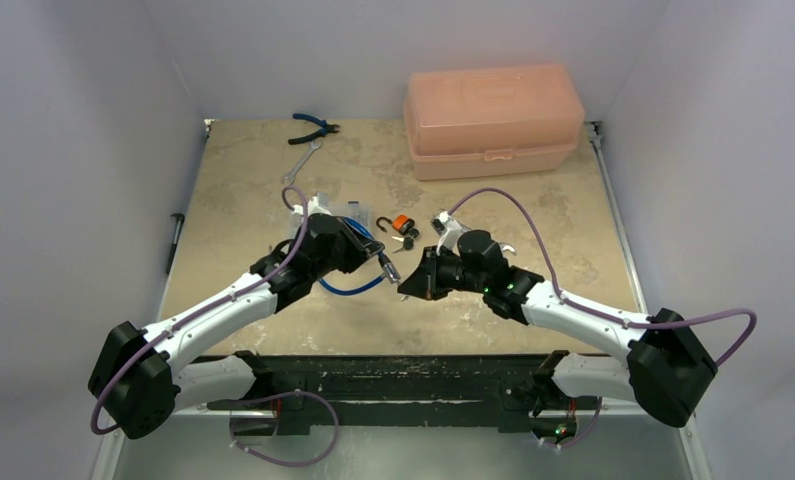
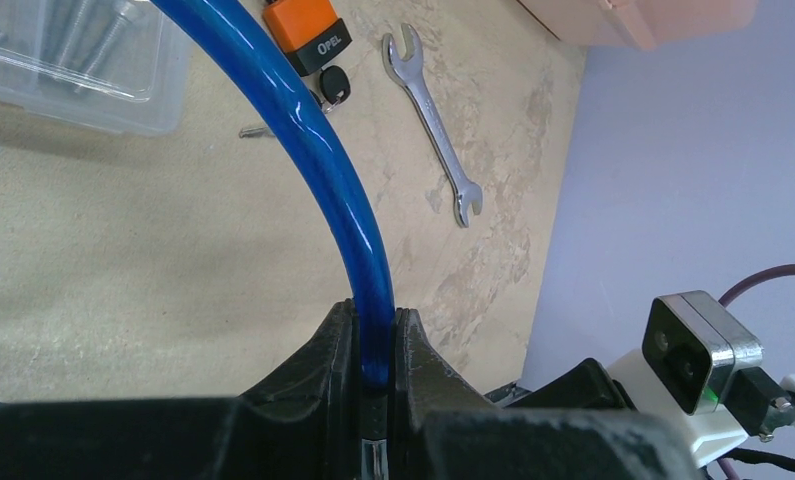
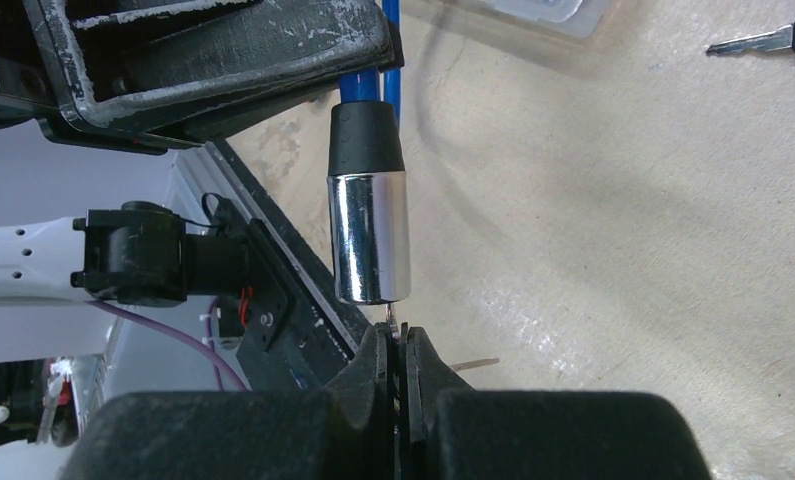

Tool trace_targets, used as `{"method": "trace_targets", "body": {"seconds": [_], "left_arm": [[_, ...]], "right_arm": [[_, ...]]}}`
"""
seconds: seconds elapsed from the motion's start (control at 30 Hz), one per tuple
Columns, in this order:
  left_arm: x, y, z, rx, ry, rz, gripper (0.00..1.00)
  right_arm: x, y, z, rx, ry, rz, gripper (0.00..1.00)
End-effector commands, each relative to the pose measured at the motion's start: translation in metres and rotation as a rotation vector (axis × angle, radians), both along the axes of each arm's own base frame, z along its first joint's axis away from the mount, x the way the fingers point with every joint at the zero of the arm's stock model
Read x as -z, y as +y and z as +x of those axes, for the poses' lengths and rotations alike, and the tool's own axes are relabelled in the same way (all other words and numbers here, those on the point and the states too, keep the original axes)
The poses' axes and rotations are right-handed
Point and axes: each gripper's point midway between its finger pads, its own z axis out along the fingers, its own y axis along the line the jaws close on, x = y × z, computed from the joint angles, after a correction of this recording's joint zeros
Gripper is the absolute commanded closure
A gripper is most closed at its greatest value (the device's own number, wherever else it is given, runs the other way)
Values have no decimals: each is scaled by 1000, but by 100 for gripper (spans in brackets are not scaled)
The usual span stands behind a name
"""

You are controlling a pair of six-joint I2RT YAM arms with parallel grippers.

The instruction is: Unlock with the key

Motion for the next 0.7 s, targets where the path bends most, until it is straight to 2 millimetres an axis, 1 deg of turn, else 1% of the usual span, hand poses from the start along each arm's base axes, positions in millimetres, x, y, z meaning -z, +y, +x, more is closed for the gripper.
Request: {"method": "trace_targets", "body": {"seconds": [0.0,0.5,0.67], "left_arm": [[-14,-9,-3,43,-31,-53,100],[-12,-11,-4,54,-27,-57,100],[-20,-13,-4,71,-52,-70,100]], "right_arm": [[-59,15,23,29,-158,126,100],[-69,15,27,48,-184,151,100],[-75,16,29,51,-195,166,100]]}}
